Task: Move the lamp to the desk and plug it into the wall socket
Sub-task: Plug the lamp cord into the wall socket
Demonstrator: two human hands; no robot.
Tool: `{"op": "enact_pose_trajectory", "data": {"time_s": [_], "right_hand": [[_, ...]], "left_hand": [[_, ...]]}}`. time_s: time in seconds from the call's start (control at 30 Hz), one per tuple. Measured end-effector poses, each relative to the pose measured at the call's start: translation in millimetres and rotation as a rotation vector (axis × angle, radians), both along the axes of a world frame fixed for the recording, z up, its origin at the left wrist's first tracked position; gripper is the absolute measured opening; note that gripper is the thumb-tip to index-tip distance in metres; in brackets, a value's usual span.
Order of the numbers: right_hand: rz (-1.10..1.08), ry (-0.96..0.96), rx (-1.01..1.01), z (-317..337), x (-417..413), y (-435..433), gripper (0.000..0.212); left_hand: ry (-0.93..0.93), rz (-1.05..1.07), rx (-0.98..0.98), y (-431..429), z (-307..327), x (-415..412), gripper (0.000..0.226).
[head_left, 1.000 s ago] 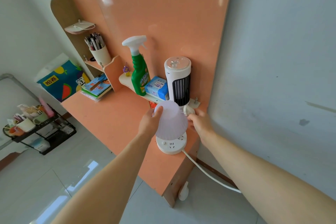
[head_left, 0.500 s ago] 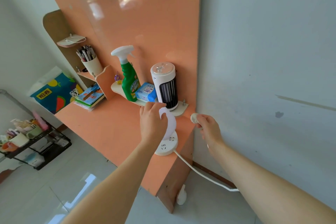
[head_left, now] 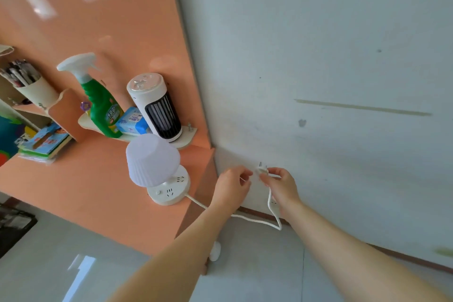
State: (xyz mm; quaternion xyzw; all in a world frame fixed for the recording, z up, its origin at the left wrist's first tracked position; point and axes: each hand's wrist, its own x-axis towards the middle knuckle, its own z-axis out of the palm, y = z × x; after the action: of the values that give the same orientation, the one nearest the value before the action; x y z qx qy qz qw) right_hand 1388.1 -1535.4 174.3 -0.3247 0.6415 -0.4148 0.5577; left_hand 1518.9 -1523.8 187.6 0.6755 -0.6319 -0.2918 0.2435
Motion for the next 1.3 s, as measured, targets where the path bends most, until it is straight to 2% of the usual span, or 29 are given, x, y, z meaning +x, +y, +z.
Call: {"op": "enact_pose_trajectory", "data": {"time_s": [0.2,0.37,0.67,0.8,1.03,1.3], "right_hand": [[-0.044,-0.098,0.163,-38,-46,20,0.021],[-0.070,-0.200,0.247,-56,-72,20,0.020],[0.025,-0.088,0.248,-111,-115,5,0.014],[0.046,-0.029,0.250,-158,-120,1,0.013],[-0.008,-0.022,0.207,-263,-106,-14,0.011],[0.009,-0.098,0.131,-393,-94,-23,0.027]], "left_hand": [[0.062,-0.024,0.172,7,-36,-55,0.028],[0.092,0.005,0.200,6,-58,-84,0.025],[0.120,0.123,0.220,1,-119,-125,0.029],[0.120,0.174,0.192,0,-168,-136,0.030],[0.124,0.274,0.152,-15,-278,-134,0.018],[0.064,0.220,0.092,-44,-410,-123,0.014]]}}
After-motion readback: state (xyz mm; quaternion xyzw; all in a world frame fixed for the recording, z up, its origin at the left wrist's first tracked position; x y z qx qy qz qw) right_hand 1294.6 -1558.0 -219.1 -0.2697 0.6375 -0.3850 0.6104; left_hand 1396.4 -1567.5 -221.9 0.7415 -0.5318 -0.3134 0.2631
